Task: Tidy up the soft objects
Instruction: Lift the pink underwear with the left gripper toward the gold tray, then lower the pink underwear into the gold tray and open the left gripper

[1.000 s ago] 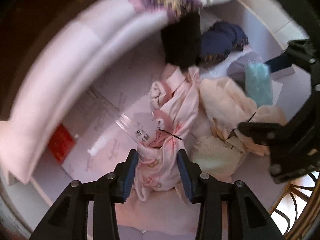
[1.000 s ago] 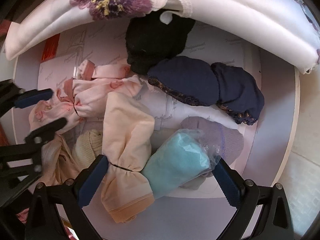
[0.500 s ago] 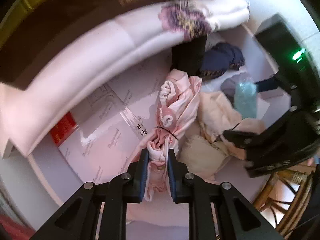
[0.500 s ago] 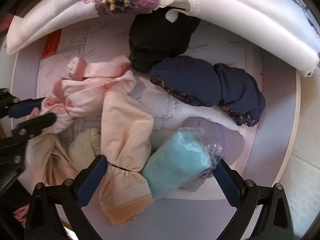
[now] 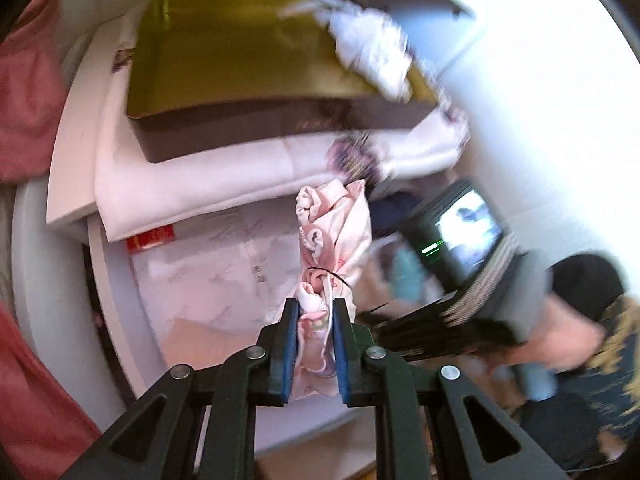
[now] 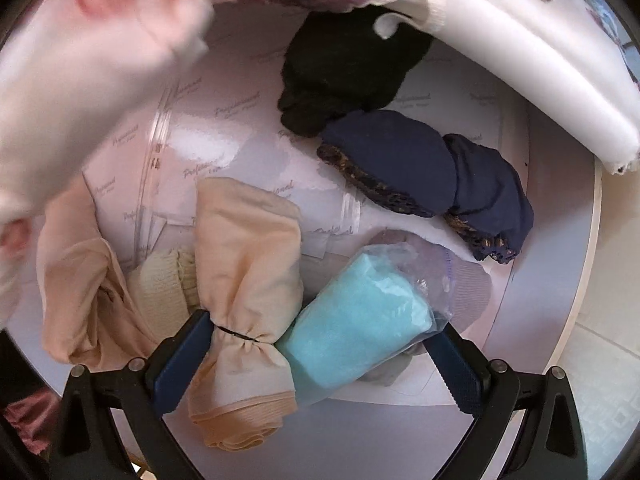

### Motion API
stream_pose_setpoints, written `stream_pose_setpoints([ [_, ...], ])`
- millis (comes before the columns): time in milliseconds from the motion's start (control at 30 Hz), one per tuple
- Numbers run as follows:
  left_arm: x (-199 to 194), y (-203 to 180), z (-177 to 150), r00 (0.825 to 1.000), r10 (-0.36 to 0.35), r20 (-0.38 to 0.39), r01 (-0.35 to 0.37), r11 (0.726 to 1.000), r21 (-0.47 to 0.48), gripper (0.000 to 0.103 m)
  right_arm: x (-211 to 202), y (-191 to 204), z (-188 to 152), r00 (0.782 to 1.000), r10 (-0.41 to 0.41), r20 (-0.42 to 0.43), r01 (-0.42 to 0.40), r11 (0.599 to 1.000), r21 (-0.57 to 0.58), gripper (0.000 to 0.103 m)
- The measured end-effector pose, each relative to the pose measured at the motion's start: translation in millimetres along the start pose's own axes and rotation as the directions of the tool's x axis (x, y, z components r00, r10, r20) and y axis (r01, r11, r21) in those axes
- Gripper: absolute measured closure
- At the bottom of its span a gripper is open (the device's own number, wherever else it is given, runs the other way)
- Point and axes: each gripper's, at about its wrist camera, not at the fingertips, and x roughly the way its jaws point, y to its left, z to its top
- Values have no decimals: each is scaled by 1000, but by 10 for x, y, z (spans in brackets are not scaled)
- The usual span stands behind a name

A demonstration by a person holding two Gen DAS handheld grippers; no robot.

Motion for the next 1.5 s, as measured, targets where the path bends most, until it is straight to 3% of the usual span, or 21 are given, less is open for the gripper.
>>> stream_pose_setpoints([
  [100, -241, 24, -19, 995, -66, 81, 72, 995, -71, 89, 41, 60, -30, 1000, -16, -6, 16, 1000, -24, 0],
  [233, -550, 76, 19, 975, -120, 189, 150, 976, -156, 89, 103, 160, -64, 999, -45, -12, 45, 997, -56, 0],
  [467, -811, 208, 365, 937, -121, 329, 220, 934, -283, 89, 162, 240, -110, 998, -57, -12, 56, 996, -65, 0],
  [567, -802, 360, 567, 926, -80, 368, 220, 909, -355, 89, 227, 242, -137, 998, -68, -14, 67, 995, -77, 0],
  [767, -680, 655, 1011, 930, 29, 367, 170, 850, -498, 89, 316, 290, -189, 996, -82, -18, 80, 993, -92, 0],
  [900, -516, 785, 1211, 934, 72, 349, 127, 847, -516, 89, 357, 290, -190, 996, -83, -22, 80, 992, -93, 0],
  [1000, -417, 813, 1349, 937, 103, 333, 85, 859, -504, 89, 356, 313, -149, 996, -82, -28, 79, 993, -91, 0],
  [1233, -11, 1018, 1391, 949, 166, 268, -3, 855, -519, 89, 339, 292, -73, 996, -87, -38, 83, 992, -97, 0],
  [1500, 171, 1117, 1351, 946, 223, 235, -71, 851, -520, 88, 361, 318, -30, 995, -90, -40, 86, 991, -98, 0],
])
